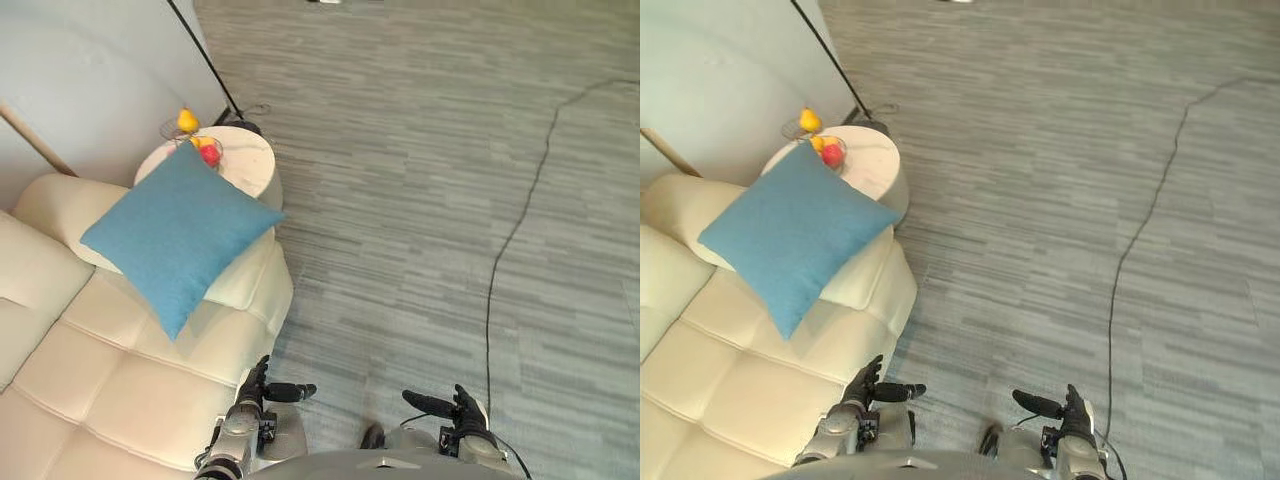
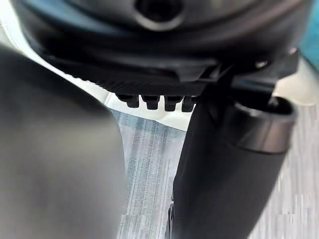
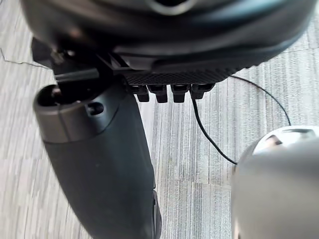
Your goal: Pick up cushions and gather them together orderly.
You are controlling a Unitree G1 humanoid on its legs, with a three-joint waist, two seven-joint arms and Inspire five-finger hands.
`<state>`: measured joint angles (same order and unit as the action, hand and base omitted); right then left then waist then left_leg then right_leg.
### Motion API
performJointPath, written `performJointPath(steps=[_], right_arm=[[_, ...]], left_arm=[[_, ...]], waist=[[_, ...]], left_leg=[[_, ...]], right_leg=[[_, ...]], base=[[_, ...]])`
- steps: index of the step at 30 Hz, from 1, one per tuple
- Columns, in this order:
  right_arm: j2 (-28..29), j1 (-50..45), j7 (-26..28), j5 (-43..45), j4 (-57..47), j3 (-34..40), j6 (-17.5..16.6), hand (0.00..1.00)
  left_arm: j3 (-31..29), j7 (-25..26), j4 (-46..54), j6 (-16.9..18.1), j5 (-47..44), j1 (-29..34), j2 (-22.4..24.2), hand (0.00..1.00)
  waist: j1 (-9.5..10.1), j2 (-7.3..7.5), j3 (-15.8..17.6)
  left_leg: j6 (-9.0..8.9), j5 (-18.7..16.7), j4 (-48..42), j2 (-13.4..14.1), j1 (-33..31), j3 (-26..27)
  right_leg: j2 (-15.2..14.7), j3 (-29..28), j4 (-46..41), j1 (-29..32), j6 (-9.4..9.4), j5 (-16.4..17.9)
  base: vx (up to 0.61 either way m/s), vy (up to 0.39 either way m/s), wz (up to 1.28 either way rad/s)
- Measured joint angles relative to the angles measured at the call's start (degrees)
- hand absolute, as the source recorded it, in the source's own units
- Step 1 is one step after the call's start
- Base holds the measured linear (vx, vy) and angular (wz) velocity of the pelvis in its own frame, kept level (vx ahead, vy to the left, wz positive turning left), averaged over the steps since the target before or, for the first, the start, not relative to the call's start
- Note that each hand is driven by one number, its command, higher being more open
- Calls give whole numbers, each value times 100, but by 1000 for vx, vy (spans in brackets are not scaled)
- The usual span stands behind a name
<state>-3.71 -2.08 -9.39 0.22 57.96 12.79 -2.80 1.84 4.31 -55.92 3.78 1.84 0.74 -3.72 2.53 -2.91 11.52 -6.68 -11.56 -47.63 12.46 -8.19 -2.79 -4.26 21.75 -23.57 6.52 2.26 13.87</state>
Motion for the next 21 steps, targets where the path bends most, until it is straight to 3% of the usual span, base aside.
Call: performJointPath(steps=[1,3,5,6,7,8,9,11,13,14,15,16,18,20,21], right_arm=[[12,-44,0,0,10,1,1,100],[44,-79,-6,3,10,12,1,100],[98,-63,-15,14,19,35,26,100],[132,-70,-28,15,19,87,26,100],[130,-73,-47,14,30,161,30,100],[102,-115,-67,16,41,169,32,100],[157,-92,-78,17,69,162,32,100],[220,-67,-66,9,128,124,30,100],[214,-73,-61,-2,138,125,30,100],[193,-90,-54,-14,151,124,30,100],[184,-89,-47,-18,151,123,30,100],[175,-88,-22,-23,146,122,29,100],[203,-96,41,-3,134,137,38,100],[194,-78,50,-21,126,118,25,100],[190,-86,50,-22,114,76,5,100]], left_arm=[[-51,1,75,6,-4,29,3,100],[-46,23,123,30,-2,12,1,100],[-6,23,165,67,-3,-4,16,100],[5,25,166,66,1,-13,12,100],[21,21,164,65,-4,-13,10,100],[25,35,150,67,-6,11,15,100],[48,38,110,68,-4,-49,-20,100],[172,24,62,73,-7,-128,-171,100],[170,16,50,64,-9,-131,-173,100],[163,20,42,65,-18,-95,-163,100],[163,21,39,66,-21,-82,-160,100],[170,18,39,69,-27,-33,-168,100],[176,20,40,62,-108,30,-220,100],[167,43,16,44,-210,76,-265,100],[151,68,-8,43,-238,114,-267,100]], waist=[[54,5,5],[66,36,3],[75,24,12],[77,47,20],[88,47,31],[154,36,15],[176,140,33],[184,319,-15],[179,321,-16],[182,303,-30],[184,293,-42],[172,302,-82],[131,465,-139],[86,472,-148],[77,417,-144]], left_leg=[[100,-62,-461,64,-273,158],[241,-186,-415,3,-647,537],[257,-215,1222,-352,-883,799],[247,22,2314,-558,-848,850],[293,537,3007,-682,-790,848],[341,1304,3411,-717,-587,879],[462,1329,3545,-849,-440,950],[626,983,3186,-968,-553,949],[701,700,2854,-1005,-555,979],[744,360,2625,-1044,-418,1005],[761,278,2588,-1059,-376,1011],[813,139,2566,-1126,-258,1020],[932,-102,2552,-1389,16,857],[969,-243,2516,-1409,291,603],[960,-258,2664,-1391,566,370]], right_leg=[[64,104,189,-279,11,7],[84,246,545,-613,-35,-24],[62,372,1000,-922,-148,-95],[-3,419,1104,-1004,-209,-93],[-17,427,1178,-1094,-287,-72],[8,353,1278,-1225,-400,-55],[-90,301,1390,-1339,-497,-82],[-206,239,1463,-1396,-595,-126],[-296,129,1264,-1469,-673,-87],[-467,-48,628,-1408,-893,48],[-538,-123,286,-1300,-959,89],[-759,-256,-687,-943,-993,106],[-1286,-514,-2590,-248,-1188,-278],[-1288,-558,-3219,-52,-1040,-24],[-1141,-534,-3187,104,-845,181]], base=[[194,-138,49],[203,-85,38],[304,38,33],[330,126,24],[361,158,3],[326,125,-2],[342,92,0],[359,73,12],[383,155,7],[253,133,-1],[244,130,-4],[178,93,6],[373,90,43],[335,-26,74],[287,-88,87]])
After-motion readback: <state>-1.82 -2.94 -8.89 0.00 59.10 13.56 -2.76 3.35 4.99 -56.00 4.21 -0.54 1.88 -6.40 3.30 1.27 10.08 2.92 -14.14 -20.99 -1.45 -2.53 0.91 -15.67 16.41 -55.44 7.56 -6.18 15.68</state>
